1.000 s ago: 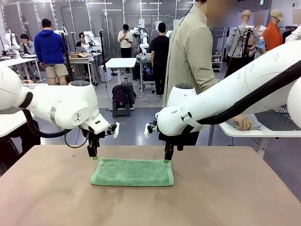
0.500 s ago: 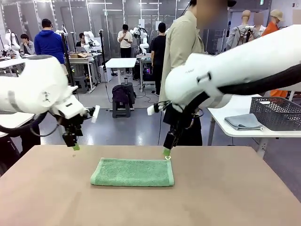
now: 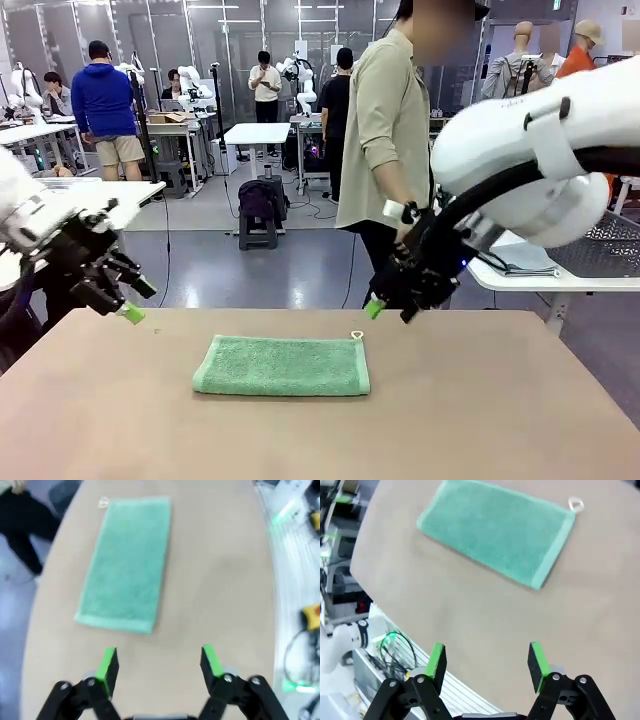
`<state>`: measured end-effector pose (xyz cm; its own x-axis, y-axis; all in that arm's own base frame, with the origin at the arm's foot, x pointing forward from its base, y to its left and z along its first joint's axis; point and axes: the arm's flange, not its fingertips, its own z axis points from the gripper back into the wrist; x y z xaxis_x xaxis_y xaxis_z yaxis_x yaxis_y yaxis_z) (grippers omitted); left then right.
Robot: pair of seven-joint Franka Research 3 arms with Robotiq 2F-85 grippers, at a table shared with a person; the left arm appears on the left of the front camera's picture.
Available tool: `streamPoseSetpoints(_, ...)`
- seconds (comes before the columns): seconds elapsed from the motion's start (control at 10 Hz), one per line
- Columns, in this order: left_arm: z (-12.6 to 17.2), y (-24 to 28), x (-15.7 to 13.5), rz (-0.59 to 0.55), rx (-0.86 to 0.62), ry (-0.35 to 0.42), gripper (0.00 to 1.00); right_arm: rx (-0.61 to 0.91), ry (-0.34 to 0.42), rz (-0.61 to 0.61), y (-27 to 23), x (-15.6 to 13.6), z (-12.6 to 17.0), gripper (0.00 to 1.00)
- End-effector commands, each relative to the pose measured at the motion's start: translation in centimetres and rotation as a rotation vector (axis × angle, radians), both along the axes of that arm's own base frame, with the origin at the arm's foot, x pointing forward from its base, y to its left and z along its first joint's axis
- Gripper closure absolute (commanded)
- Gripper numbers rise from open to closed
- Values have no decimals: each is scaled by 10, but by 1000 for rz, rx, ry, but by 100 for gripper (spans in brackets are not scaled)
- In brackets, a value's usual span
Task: Fold the towels and place them in the basket.
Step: When a person lays out a Towel with hook on the table, fold it in half twice.
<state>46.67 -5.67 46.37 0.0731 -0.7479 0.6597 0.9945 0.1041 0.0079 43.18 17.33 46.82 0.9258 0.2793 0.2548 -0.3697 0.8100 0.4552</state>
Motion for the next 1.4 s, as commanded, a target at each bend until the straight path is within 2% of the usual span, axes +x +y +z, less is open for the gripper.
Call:
streamPoseSetpoints(0.0,-31,26,13,-22,-221,151,17,90,49,-42,15,6,-20,18)
streamPoseSetpoints(0.1,-45,36,18,-10,-310,206,17,0,0,0,0,0,0,18)
streamPoseSetpoints(0.3,-78,49,21,-70,-430,198,17,0,0,0,0,0,0,18)
streamPoseSetpoints(0.4,-87,54,24,-55,-444,208,17,0,0,0,0,0,0,18)
streamPoseSetpoints(0.5,-92,54,25,-23,-437,187,17,0,0,0,0,0,0,18)
streamPoseSetpoints(0.6,-101,55,24,-98,-417,60,17,0,0,0,0,0,0,18)
streamPoseSetpoints(0.8,-108,50,27,-74,-411,-29,17,-44,24,-23,11,4,-4,18)
streamPoseSetpoints(0.9,-110,49,29,-68,-409,-48,17,-58,48,-31,17,11,-9,18)
streamPoseSetpoints(1.1,-104,53,29,-89,-398,8,17,-91,73,-66,33,27,-21,18)
streamPoseSetpoints(1.3,-104,53,29,-89,-398,8,17,-114,76,-140,53,45,-39,18)
